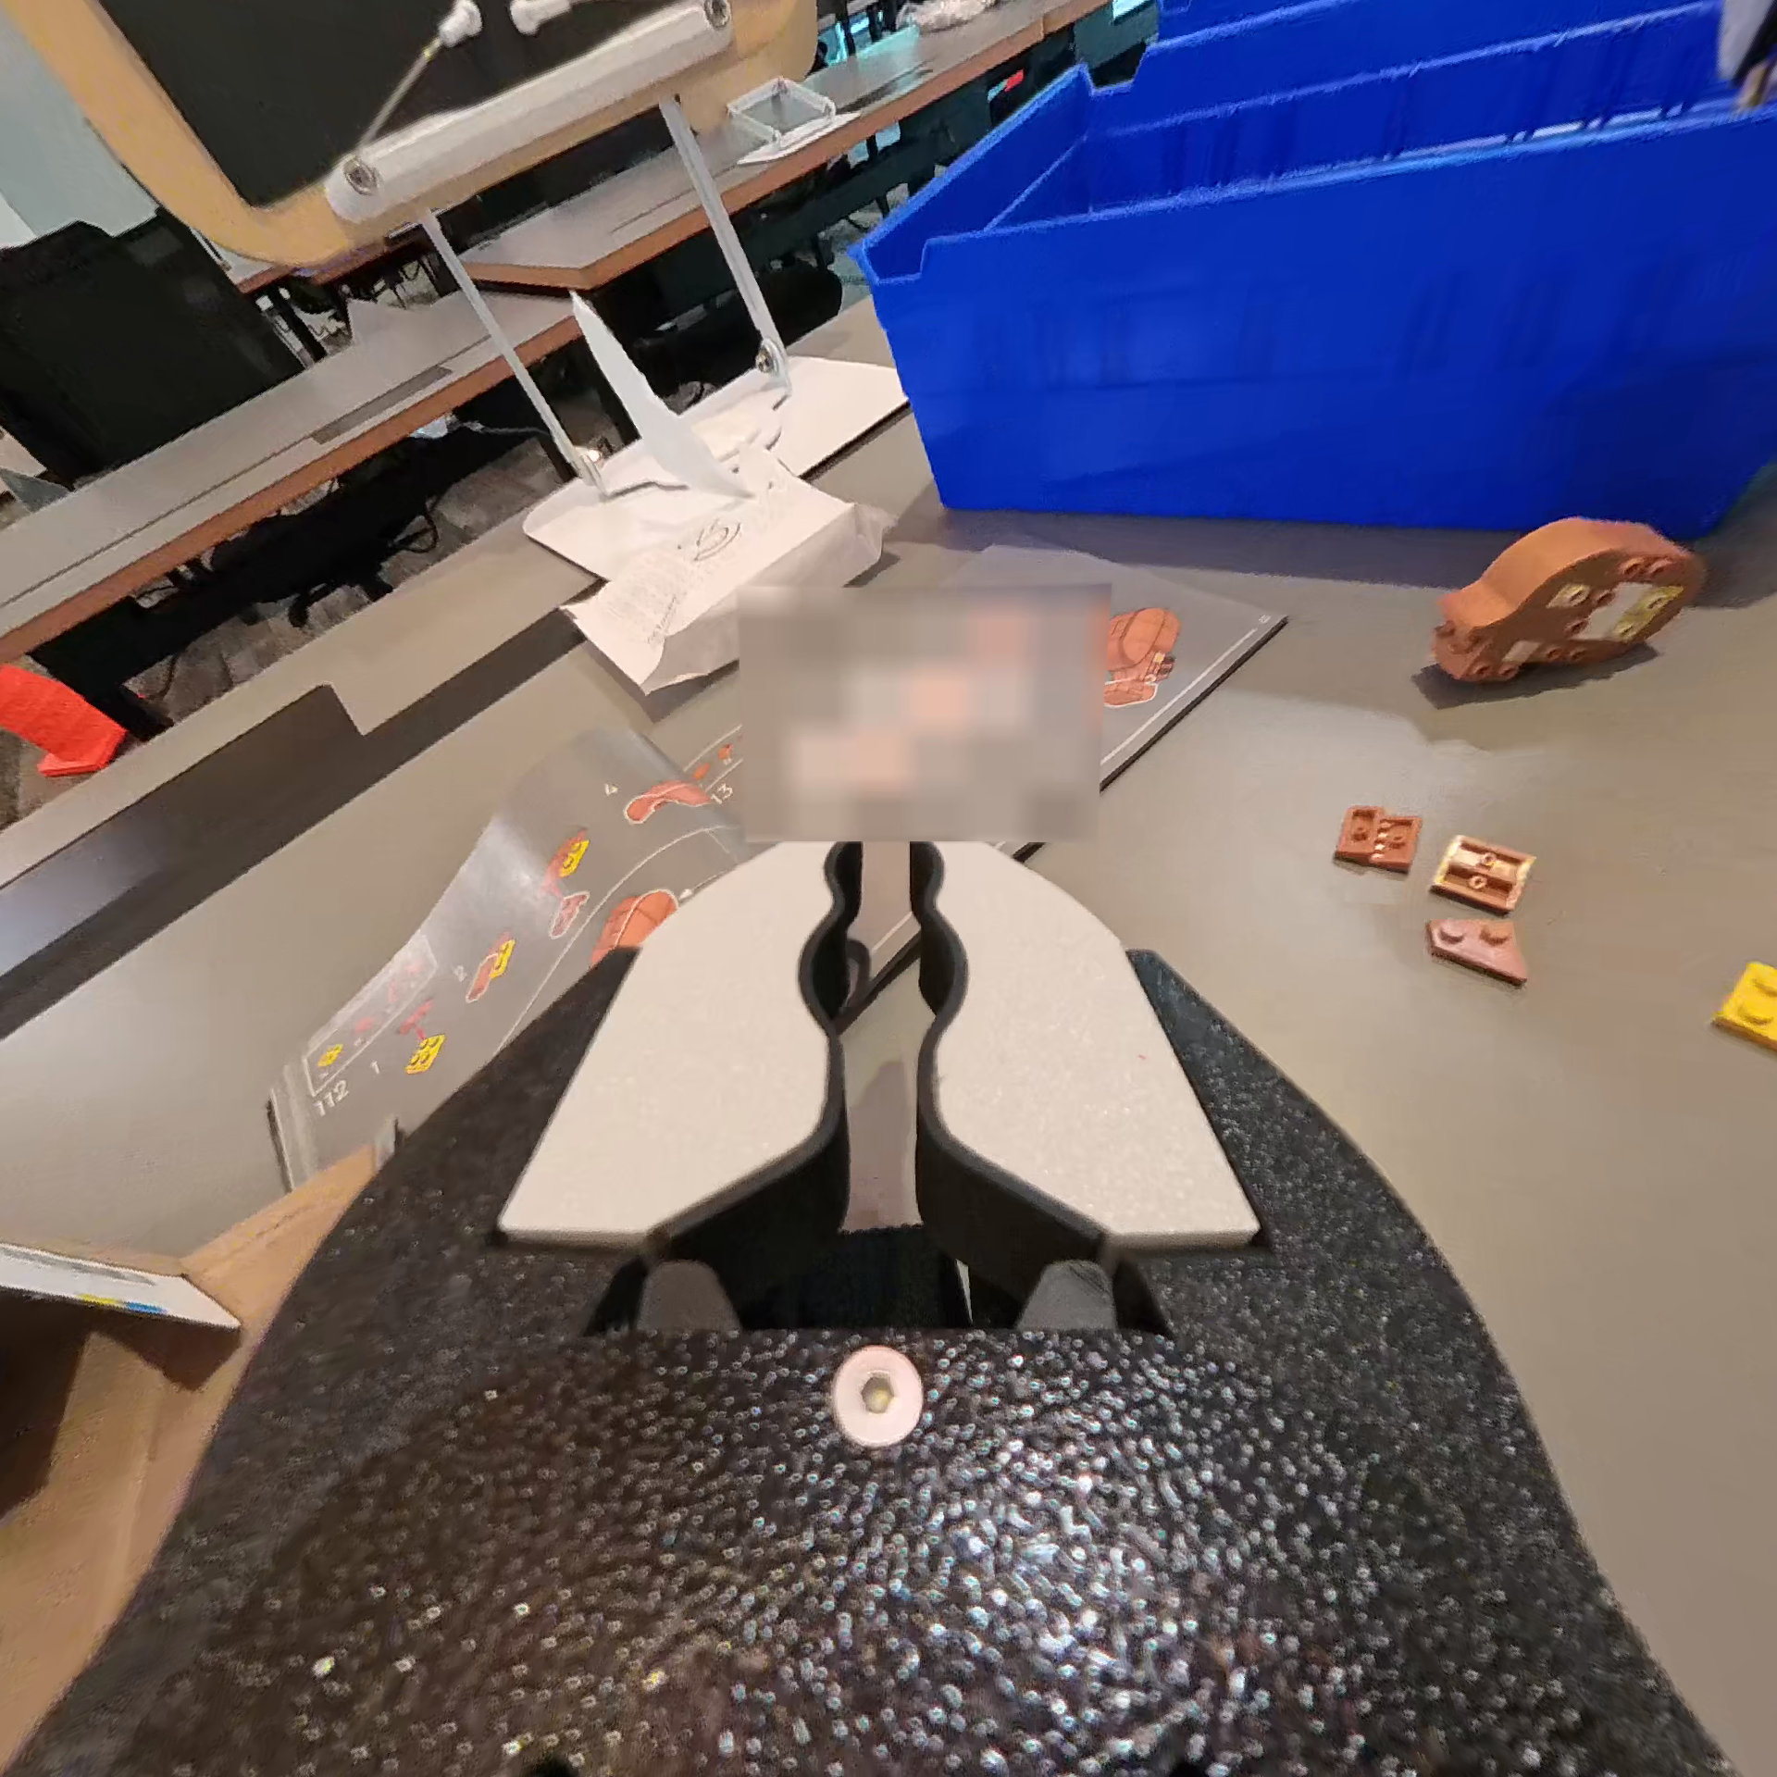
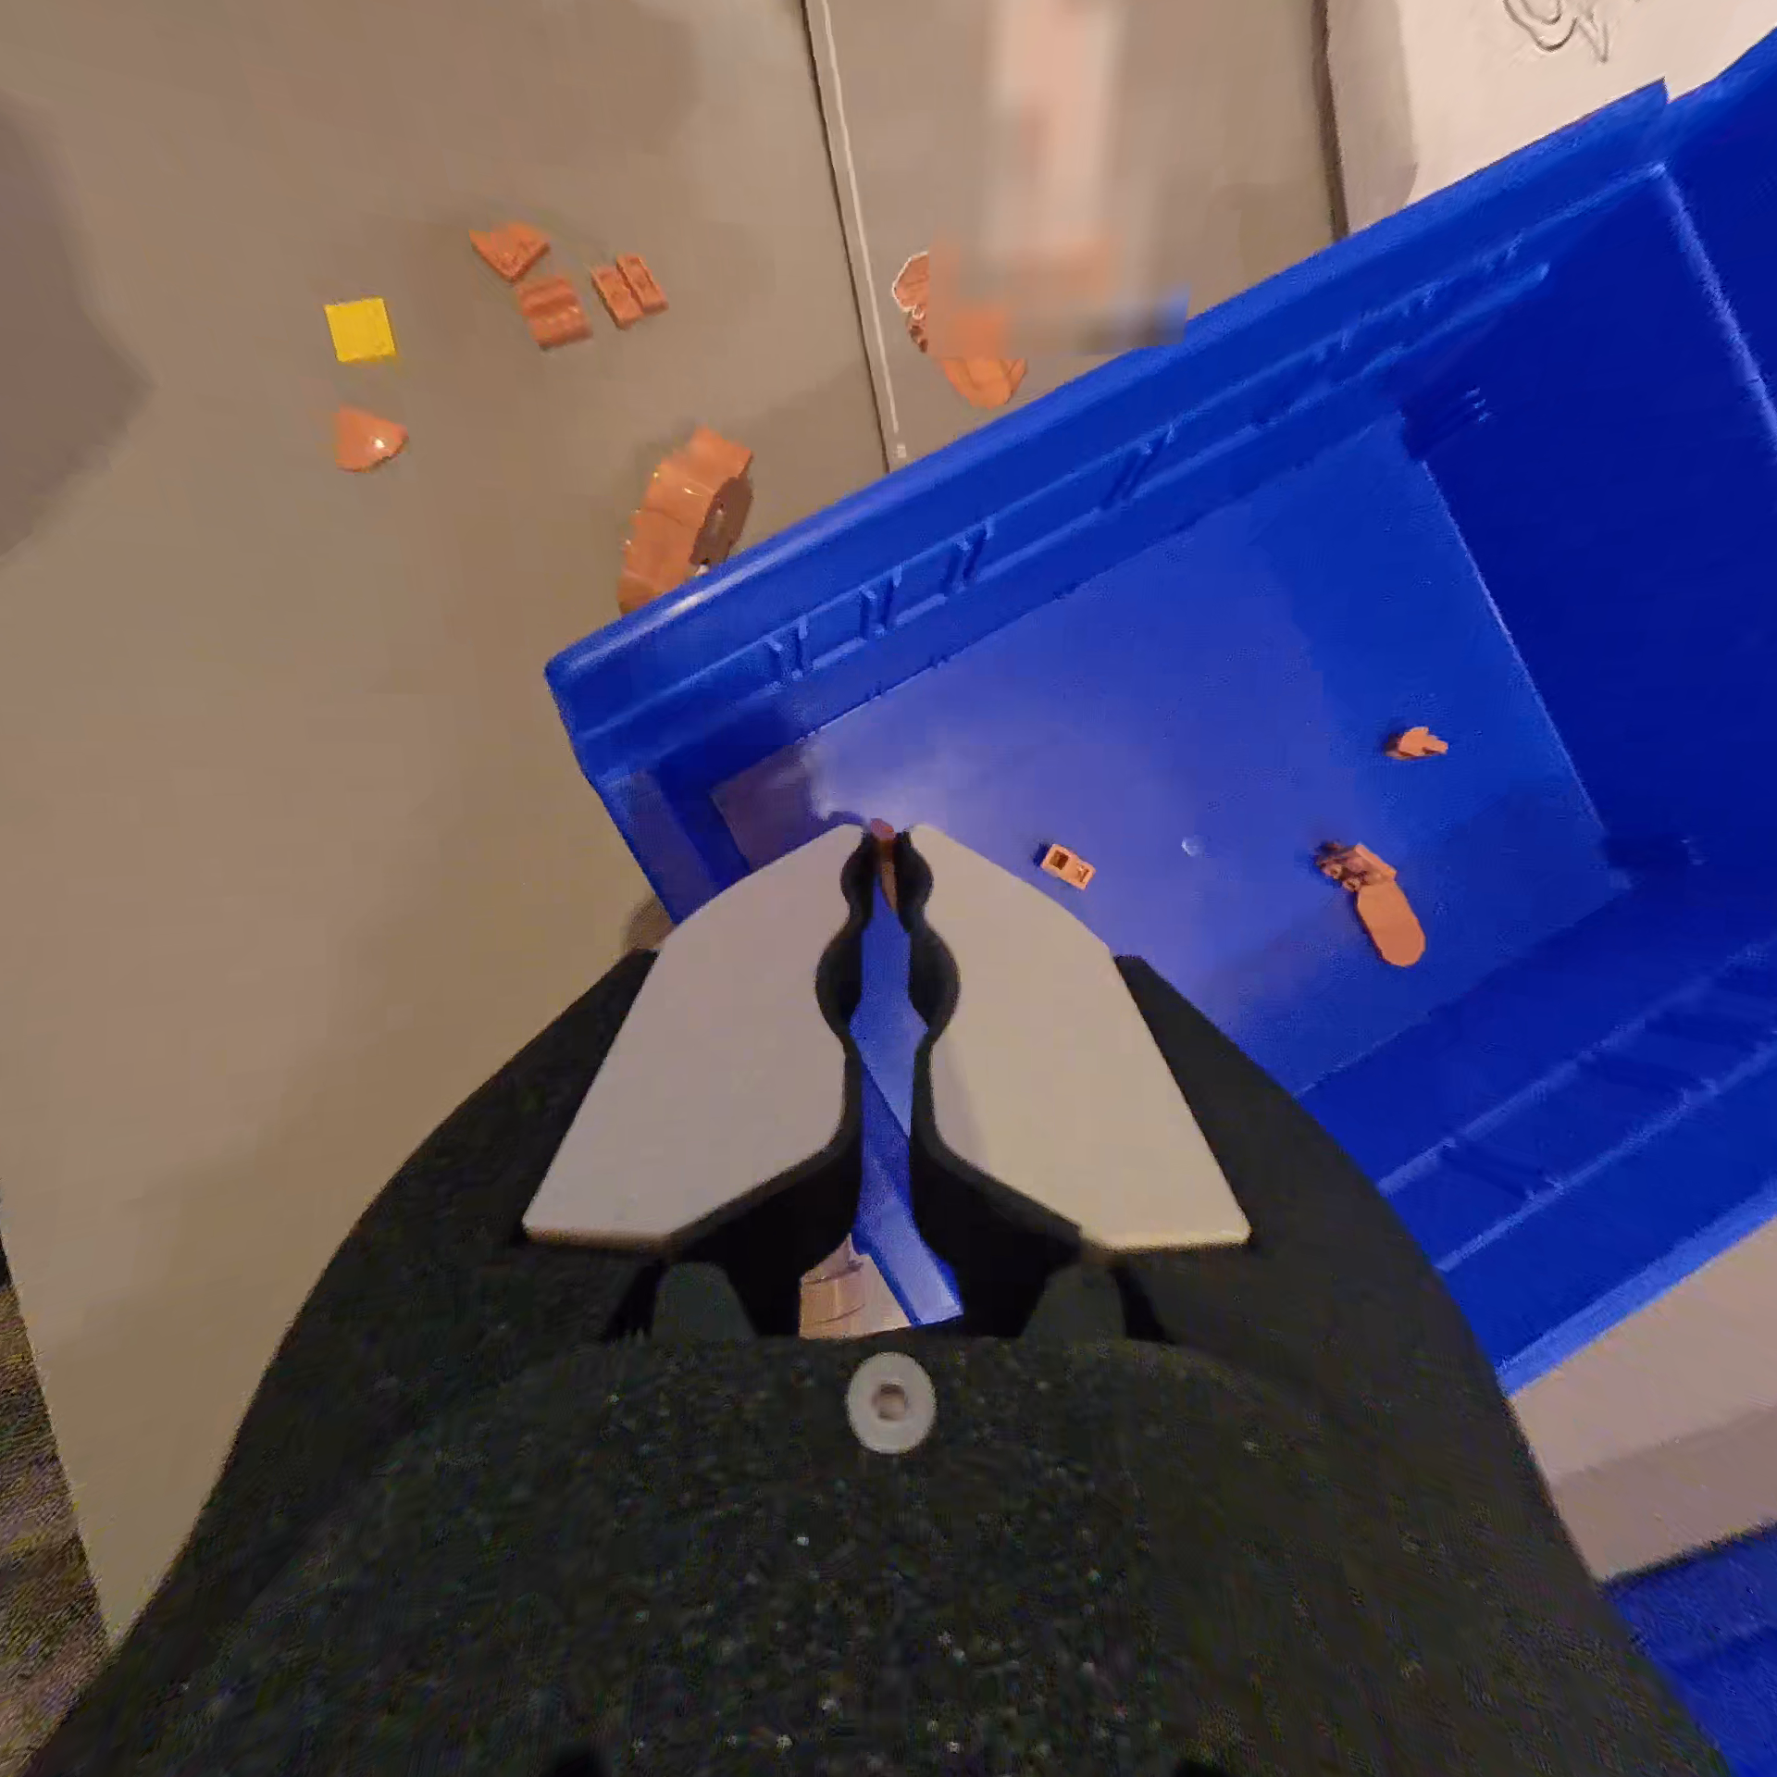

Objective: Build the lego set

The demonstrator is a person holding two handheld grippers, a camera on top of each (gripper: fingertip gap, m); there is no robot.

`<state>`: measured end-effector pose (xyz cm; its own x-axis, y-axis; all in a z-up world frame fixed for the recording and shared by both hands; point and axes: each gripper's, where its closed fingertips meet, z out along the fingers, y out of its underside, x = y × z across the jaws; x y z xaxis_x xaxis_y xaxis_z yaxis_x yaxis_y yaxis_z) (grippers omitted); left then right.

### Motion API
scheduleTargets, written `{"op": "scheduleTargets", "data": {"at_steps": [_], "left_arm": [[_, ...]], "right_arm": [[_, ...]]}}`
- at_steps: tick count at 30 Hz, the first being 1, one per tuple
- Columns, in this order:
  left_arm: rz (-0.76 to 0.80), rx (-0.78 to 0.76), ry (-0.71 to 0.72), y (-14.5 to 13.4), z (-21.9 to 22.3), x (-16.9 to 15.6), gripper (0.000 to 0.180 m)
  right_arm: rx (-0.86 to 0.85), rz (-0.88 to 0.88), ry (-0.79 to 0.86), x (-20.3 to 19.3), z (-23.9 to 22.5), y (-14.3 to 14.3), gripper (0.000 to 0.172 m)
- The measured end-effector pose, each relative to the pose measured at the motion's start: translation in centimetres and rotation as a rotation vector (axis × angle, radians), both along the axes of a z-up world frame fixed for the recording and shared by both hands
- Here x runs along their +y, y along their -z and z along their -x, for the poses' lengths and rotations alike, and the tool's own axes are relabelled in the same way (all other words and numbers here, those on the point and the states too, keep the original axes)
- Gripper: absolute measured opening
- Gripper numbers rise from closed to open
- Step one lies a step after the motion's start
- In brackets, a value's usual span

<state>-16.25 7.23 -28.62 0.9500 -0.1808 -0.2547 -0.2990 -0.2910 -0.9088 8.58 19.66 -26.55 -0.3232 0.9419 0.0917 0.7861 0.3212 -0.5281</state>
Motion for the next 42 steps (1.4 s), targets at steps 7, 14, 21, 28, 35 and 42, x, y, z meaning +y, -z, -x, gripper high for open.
{"op": "scheduleTargets", "data": {"at_steps": [7,14,21,28,35,42], "left_arm": [[-0.041,0.006,0.033,-1.1,-1.4,-0.5,0.008],[-0.062,0.01,0.027,-1.7,-1.6,-0.6,0.008],[-0.051,0.006,0.008,-1.2,-1.2,-0.7,0.008],[-0.028,0.02,0.034,-0.8,-1.9,-0.7,0.008],[-0.022,0.016,0.024,-0.7,-1.5,-0.7,0.008],[0.027,0.086,0.053,1.0,-1.9,-0.5,0.008]], "right_arm": [[0.106,-0.017,0.006,-3.0,2.5,-3.3,0.003],[0.092,-0.019,-0.134,-12.4,9.4,0.1,0.003],[0.042,-0.091,-0.108,-15.5,11.7,5.5,0.003],[0.065,-0.046,-0.07,-15.6,11.0,6.0,0.02],[0.167,-0.03,0.027,-15.0,8.9,4.9,0.025],[0.199,-0.027,0.128,-13.9,7.2,7.0,0.023]]}}
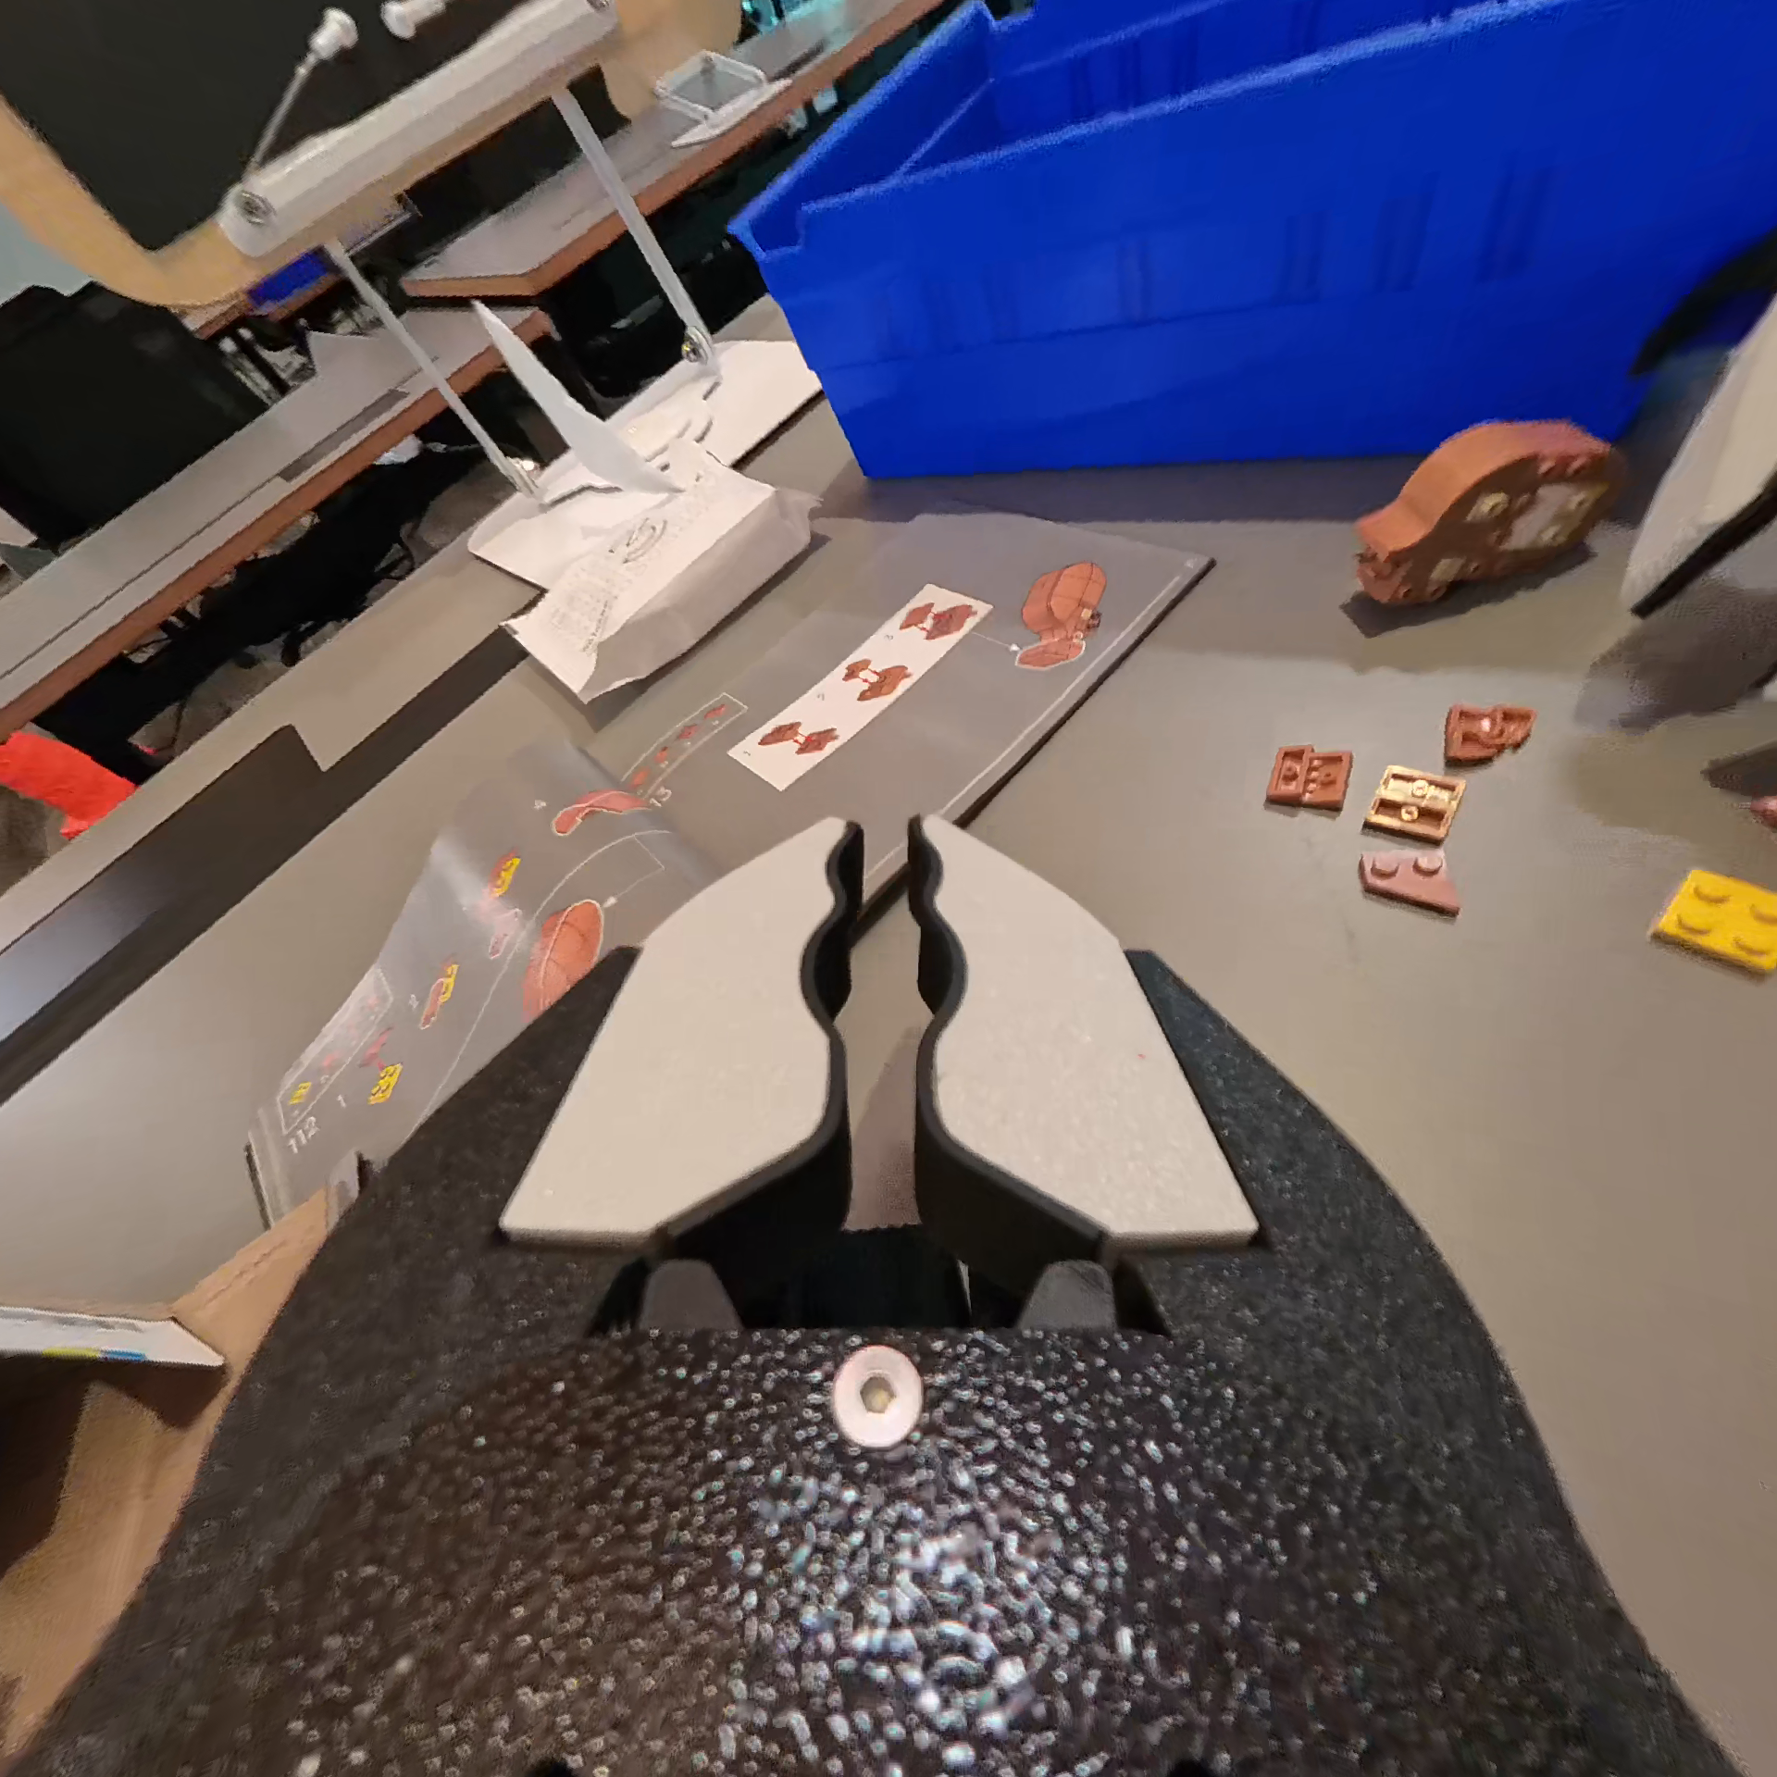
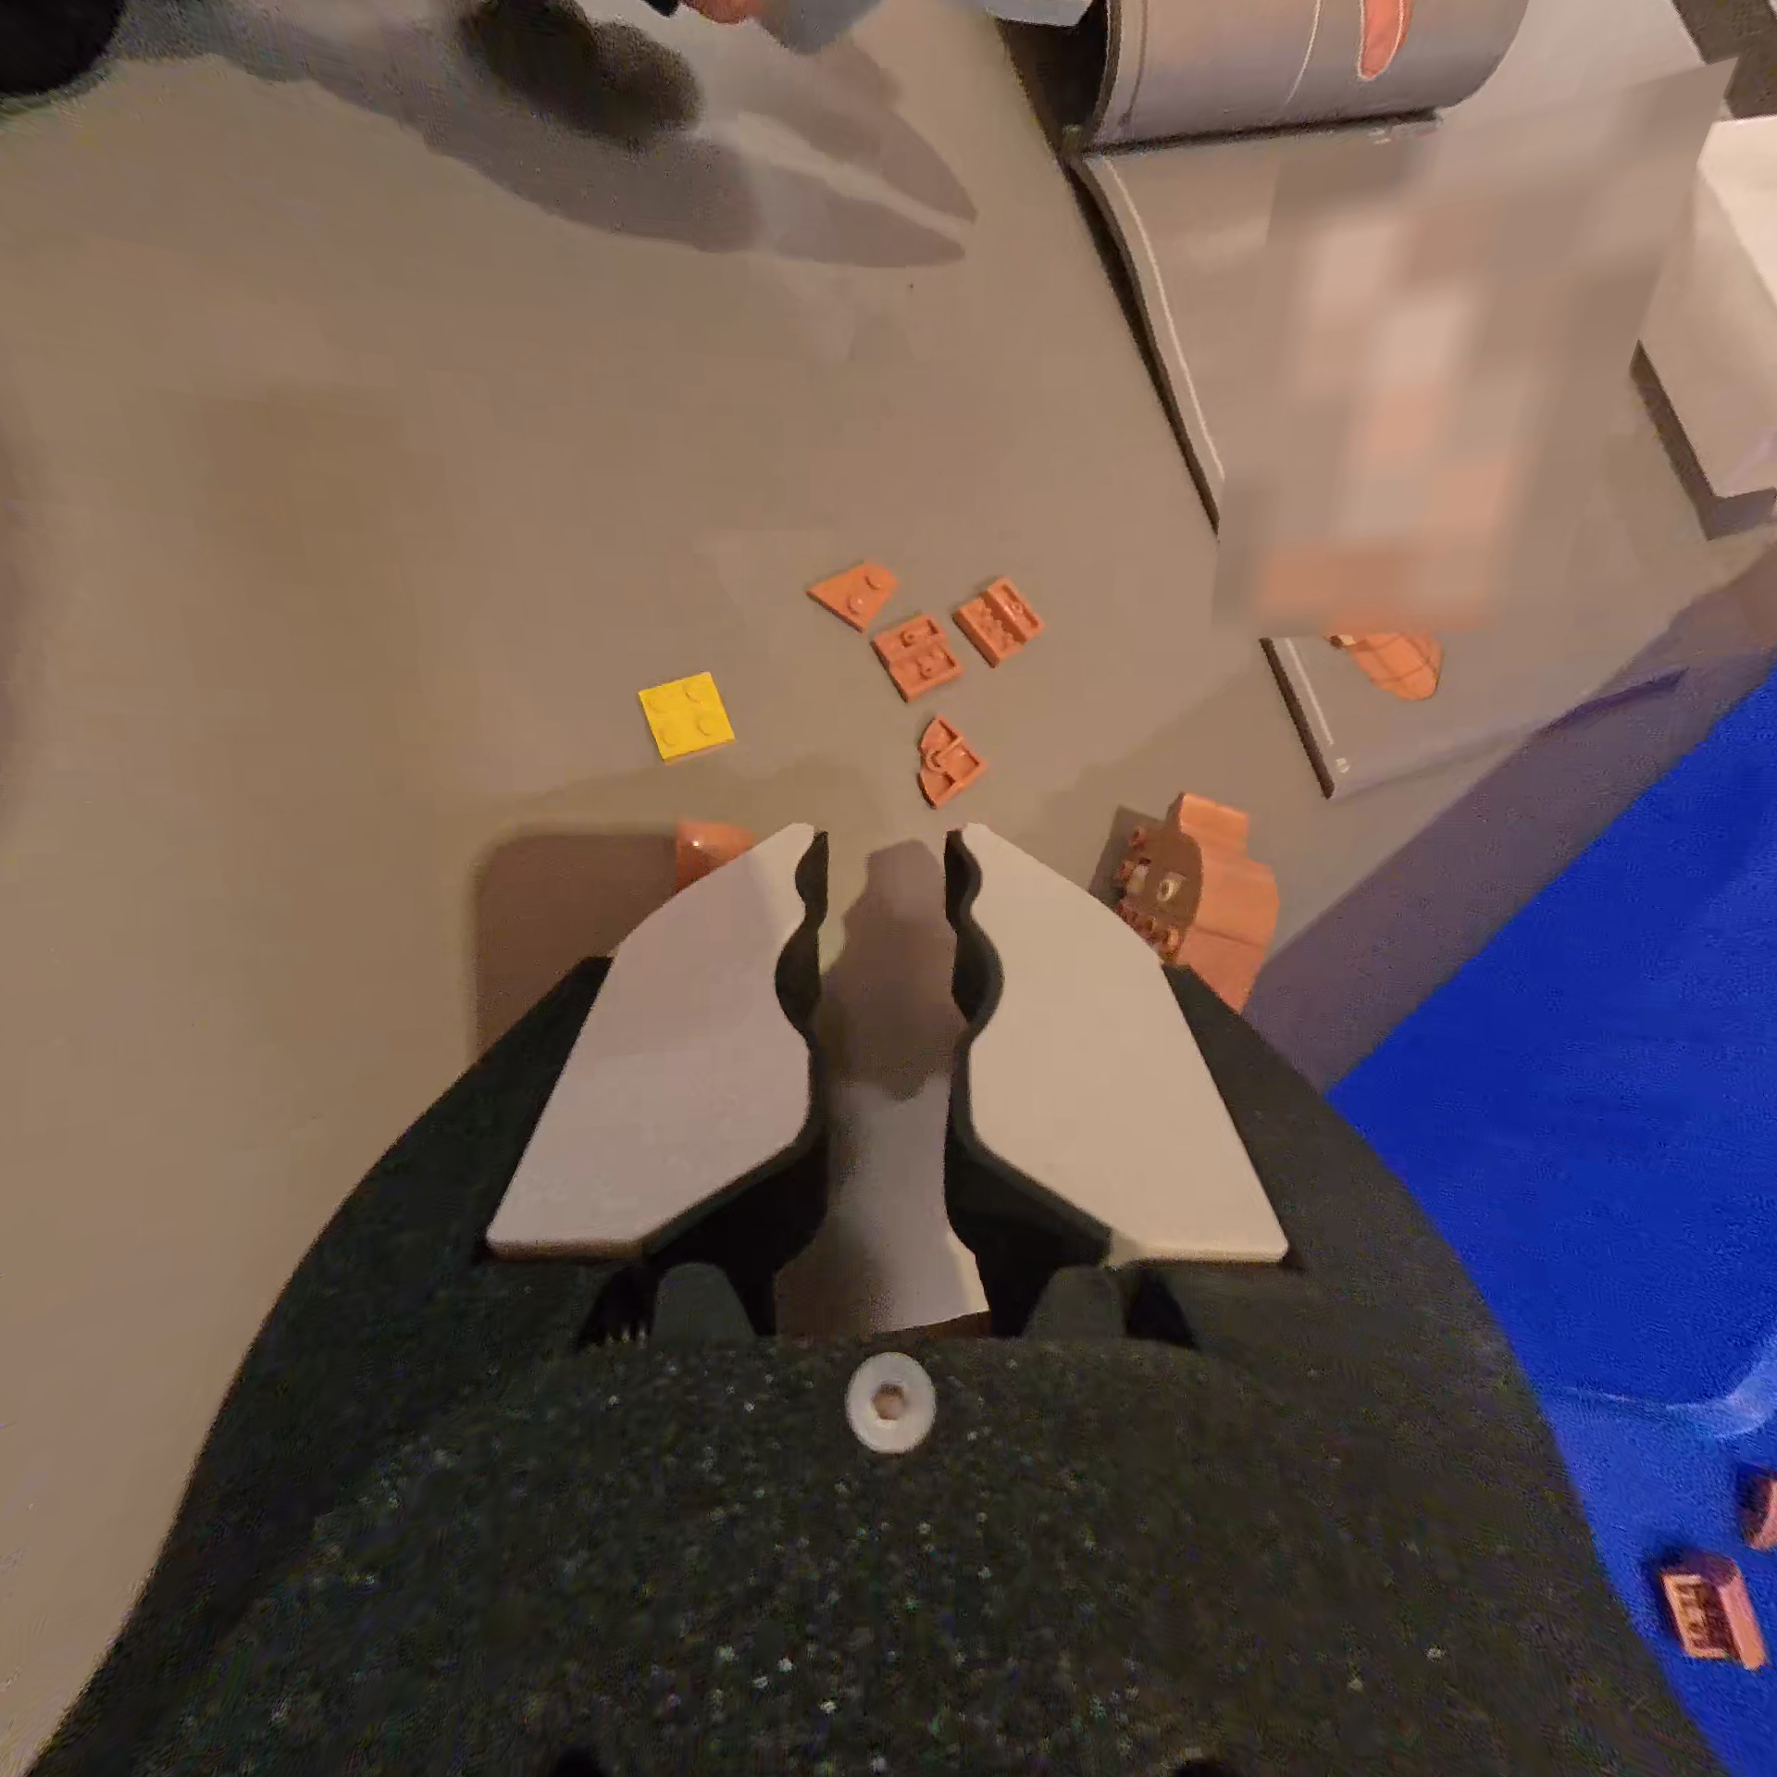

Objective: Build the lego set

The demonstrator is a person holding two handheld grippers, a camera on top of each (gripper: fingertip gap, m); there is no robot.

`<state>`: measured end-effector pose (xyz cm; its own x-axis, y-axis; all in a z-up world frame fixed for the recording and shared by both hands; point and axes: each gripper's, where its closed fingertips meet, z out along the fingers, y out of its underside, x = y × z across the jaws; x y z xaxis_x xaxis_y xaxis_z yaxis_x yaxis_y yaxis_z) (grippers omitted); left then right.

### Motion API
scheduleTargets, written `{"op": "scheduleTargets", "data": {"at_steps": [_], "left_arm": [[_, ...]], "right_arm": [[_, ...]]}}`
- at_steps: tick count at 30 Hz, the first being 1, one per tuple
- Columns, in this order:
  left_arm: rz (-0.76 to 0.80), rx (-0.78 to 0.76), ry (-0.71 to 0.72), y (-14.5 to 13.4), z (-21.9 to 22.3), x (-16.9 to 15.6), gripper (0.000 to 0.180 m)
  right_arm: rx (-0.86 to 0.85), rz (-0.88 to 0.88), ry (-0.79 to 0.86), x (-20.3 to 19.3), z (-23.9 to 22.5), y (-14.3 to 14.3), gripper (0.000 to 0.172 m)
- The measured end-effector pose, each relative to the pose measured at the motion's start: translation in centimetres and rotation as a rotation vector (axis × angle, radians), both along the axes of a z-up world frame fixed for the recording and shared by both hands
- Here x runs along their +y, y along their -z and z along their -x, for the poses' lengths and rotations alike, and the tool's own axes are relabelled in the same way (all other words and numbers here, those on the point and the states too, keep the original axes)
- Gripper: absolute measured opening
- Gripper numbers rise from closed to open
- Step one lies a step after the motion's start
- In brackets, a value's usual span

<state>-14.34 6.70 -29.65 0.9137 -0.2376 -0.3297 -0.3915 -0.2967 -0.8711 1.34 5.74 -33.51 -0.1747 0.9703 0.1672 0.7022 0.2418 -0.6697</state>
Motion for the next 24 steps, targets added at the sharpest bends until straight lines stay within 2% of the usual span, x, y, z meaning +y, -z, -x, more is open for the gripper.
{"op": "scheduleTargets", "data": {"at_steps": [6,10,14,21,24], "left_arm": [[0.025,0.083,0.116,1.4,-1.1,-0.7,0.007],[0.022,0.059,0.241,1.3,-2.5,-1.6,0.0],[0.051,0.027,0.364,1.4,-3.9,-2.6,0.0],[0.104,0.0,0.515,1.9,-7.0,-3.2,0.0],[0.128,0.05,0.55,2.6,-8.0,-2.6,0.0]], "right_arm": [[0.04,-0.037,0.035,0.7,0.4,0.0,0.022],[0.09,-0.05,0.06,1.1,0.9,-0.2,0.021],[0.069,-0.075,0.047,1.3,0.8,0.6,0.02],[0.073,-0.033,0.03,1.4,0.4,0.8,0.012],[0.097,-0.034,0.028,1.5,0.5,0.4,0.0]]}}
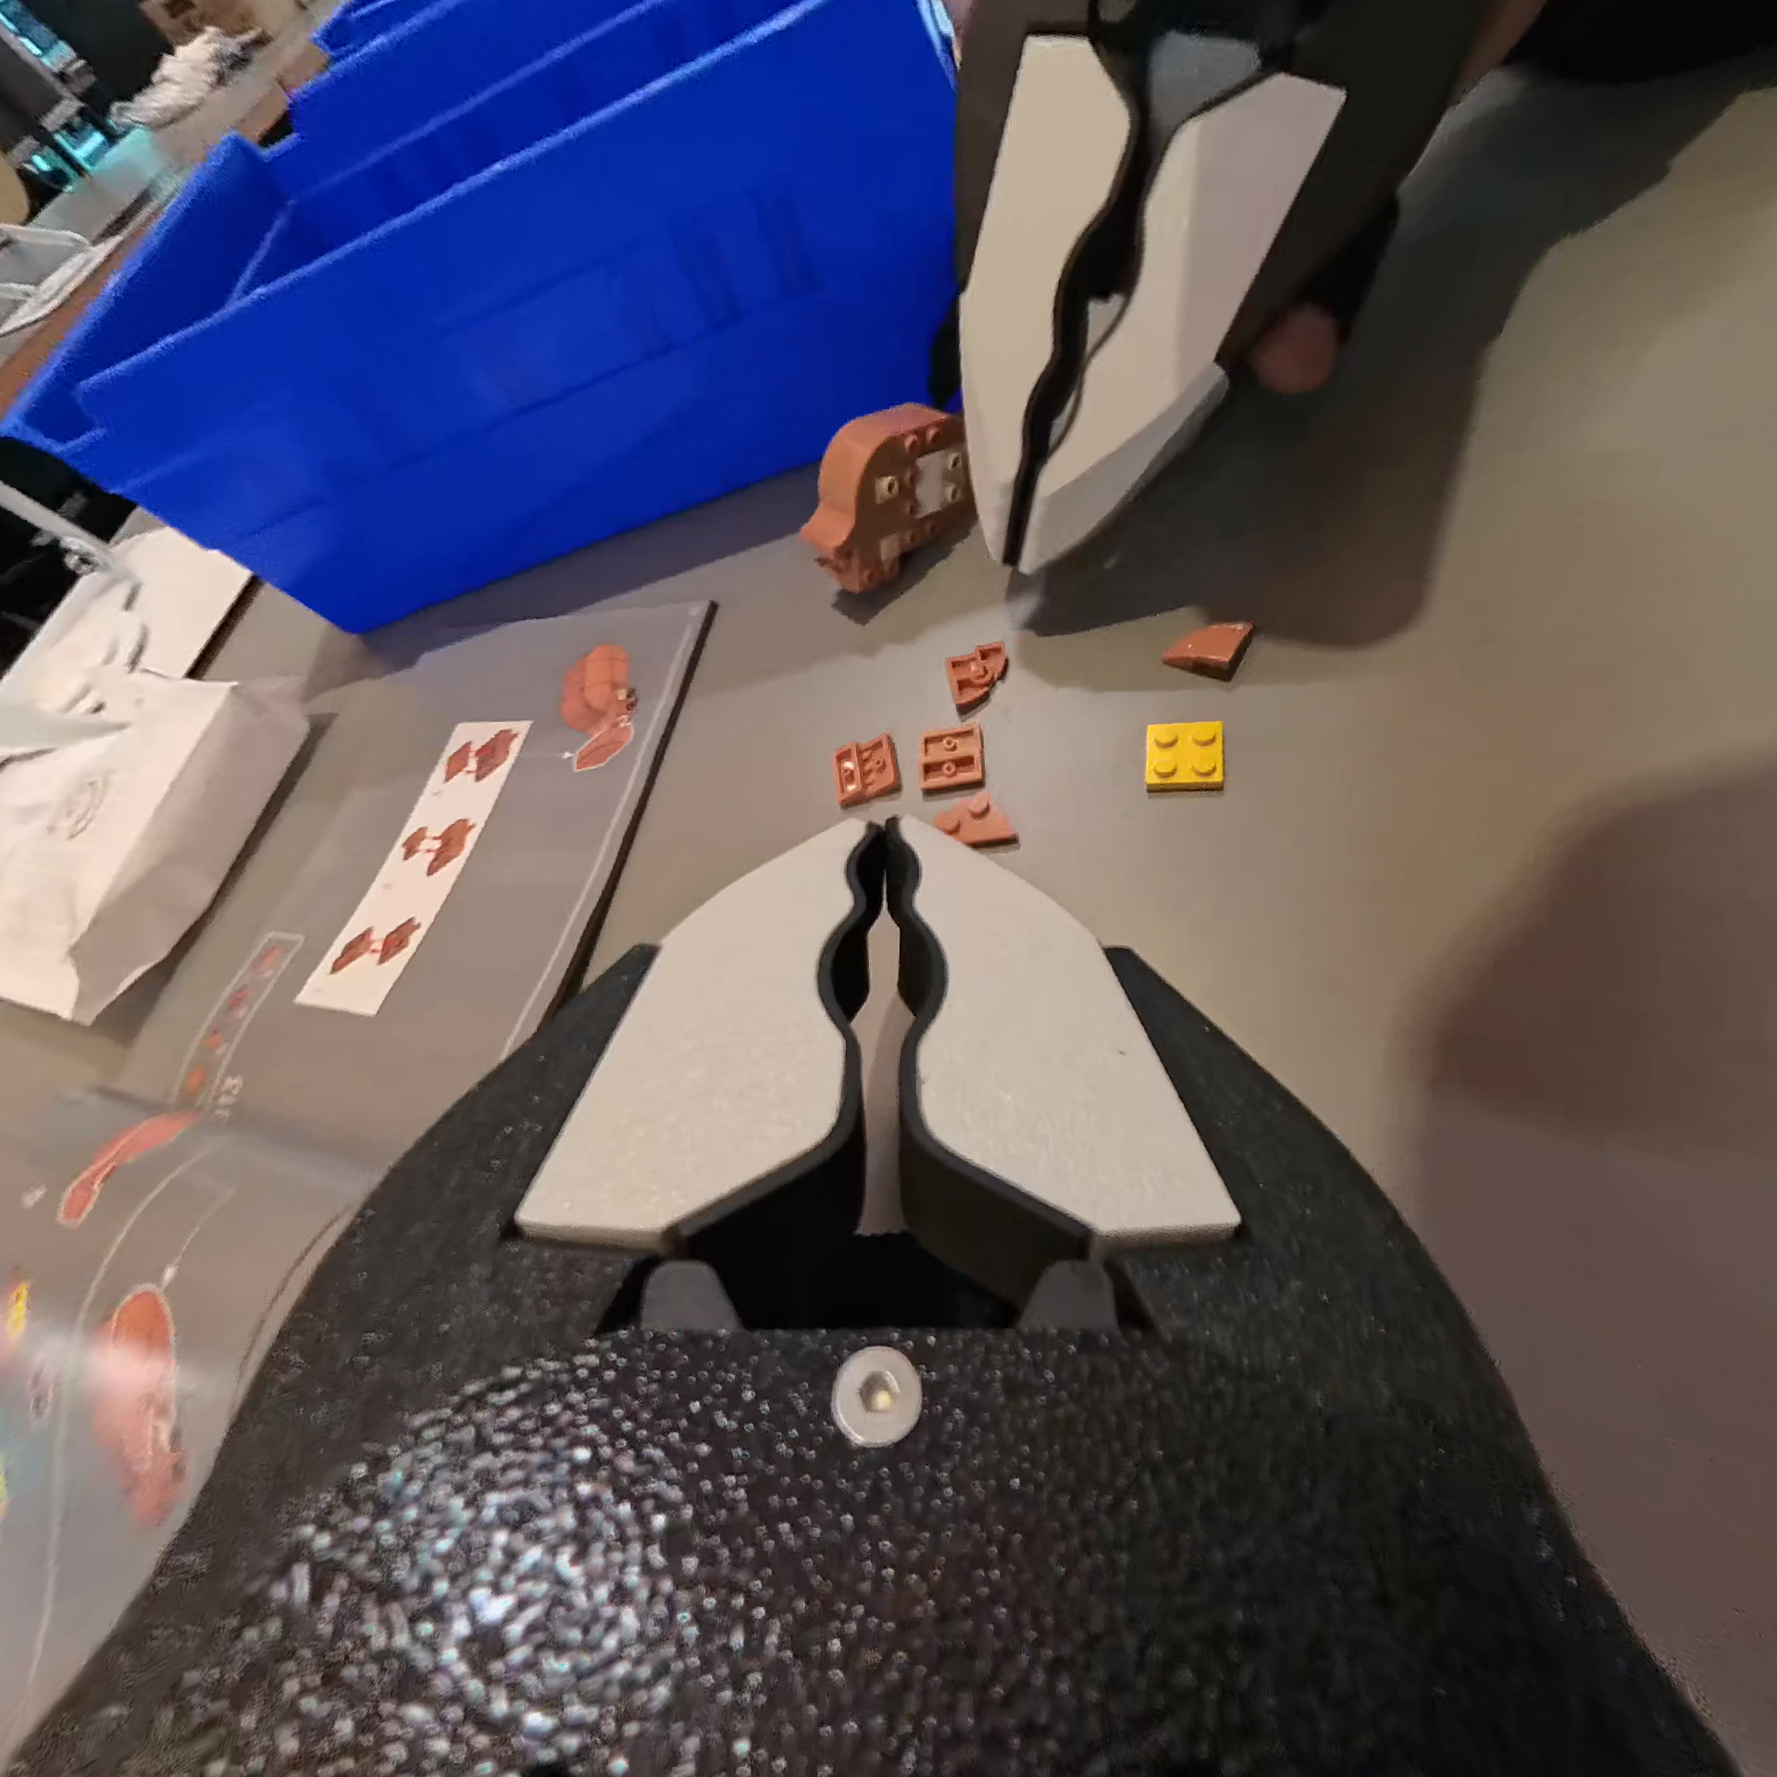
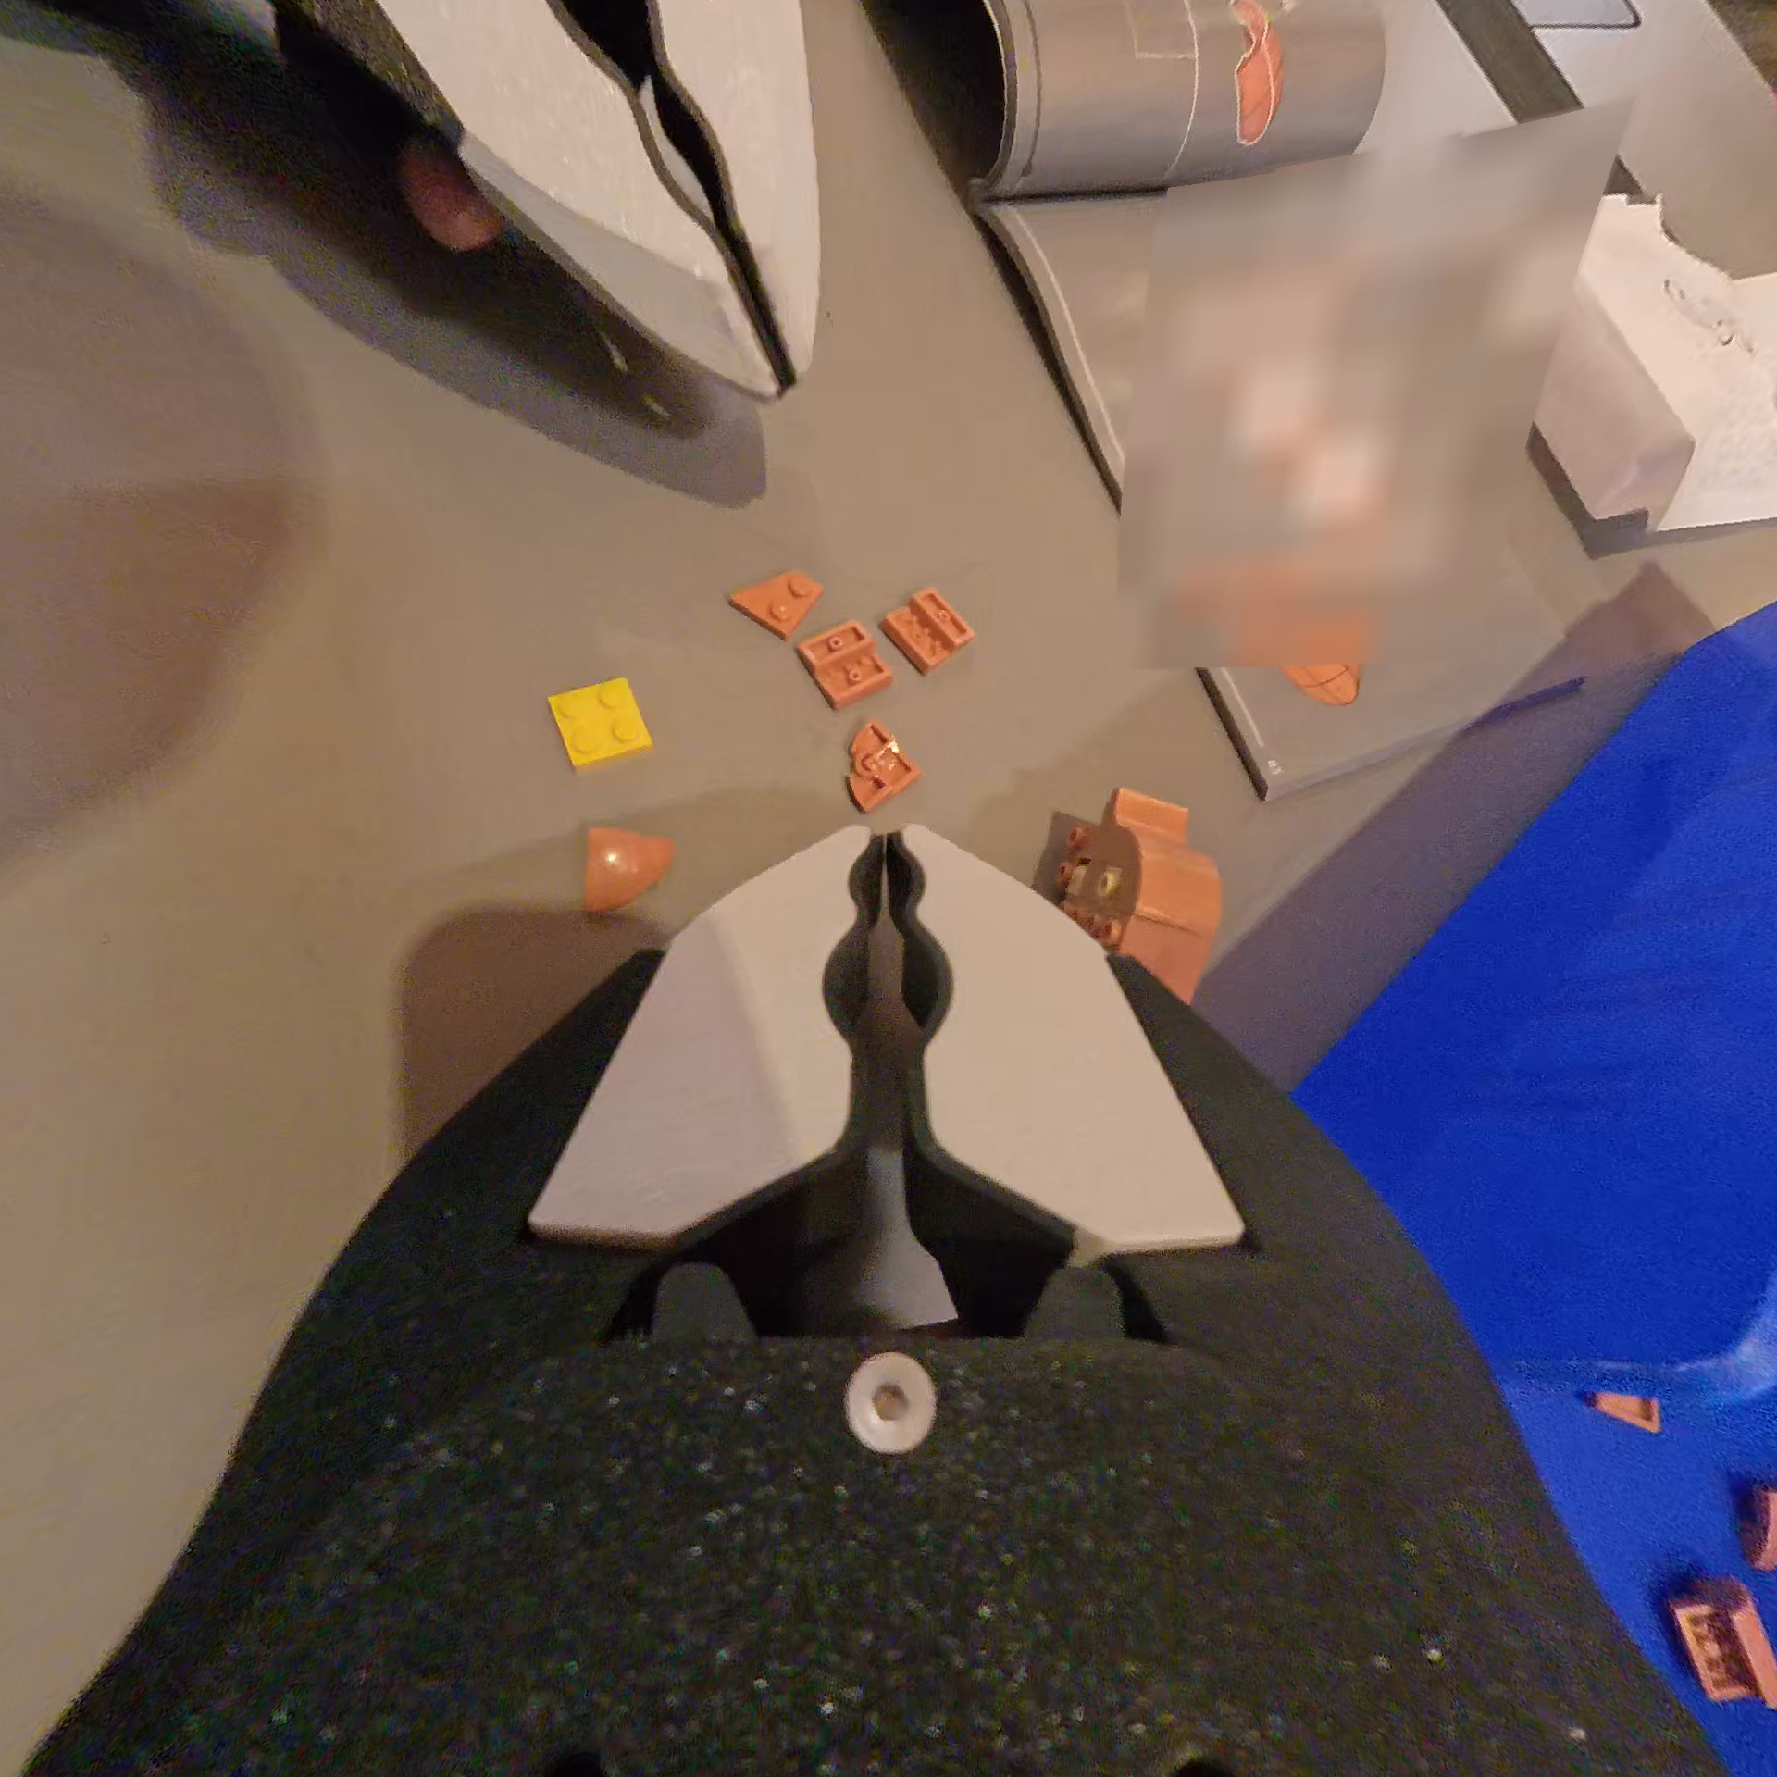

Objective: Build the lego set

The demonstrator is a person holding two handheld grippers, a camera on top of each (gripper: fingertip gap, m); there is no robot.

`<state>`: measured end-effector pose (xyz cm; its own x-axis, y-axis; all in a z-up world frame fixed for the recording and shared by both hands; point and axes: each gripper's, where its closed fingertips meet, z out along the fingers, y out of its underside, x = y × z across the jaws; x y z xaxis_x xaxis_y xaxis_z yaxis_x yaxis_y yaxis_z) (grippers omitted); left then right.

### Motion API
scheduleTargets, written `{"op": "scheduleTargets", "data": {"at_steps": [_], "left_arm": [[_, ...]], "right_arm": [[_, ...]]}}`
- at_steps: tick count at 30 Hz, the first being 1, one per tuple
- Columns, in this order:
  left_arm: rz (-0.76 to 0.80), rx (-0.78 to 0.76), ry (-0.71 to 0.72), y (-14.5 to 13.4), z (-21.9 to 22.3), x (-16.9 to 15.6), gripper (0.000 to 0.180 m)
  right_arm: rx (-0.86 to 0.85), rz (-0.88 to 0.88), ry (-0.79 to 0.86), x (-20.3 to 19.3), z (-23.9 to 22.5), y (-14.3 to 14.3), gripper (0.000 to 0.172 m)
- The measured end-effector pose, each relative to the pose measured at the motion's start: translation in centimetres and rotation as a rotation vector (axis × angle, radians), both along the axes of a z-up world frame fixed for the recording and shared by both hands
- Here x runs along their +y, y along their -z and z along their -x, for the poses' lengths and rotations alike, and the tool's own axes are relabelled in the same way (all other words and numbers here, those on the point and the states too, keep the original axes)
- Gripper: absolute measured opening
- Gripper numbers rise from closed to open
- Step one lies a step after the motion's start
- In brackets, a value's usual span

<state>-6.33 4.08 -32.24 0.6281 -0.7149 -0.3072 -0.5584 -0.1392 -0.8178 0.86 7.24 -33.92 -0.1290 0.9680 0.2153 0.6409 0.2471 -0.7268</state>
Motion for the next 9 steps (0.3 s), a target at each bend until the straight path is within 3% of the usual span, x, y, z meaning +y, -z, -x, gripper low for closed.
{"op": "scheduleTargets", "data": {"at_steps": [5,9], "left_arm": [[-0.013,0.114,0.032,1.2,-0.8,1.1,0.0],[-0.03,0.115,0.043,1.1,-1.0,1.2,0.0]], "right_arm": [[0.018,-0.032,-0.011,0.0,0.1,-0.1,0.0],[0.017,-0.034,-0.006,0.2,0.2,0.3,0.0]]}}
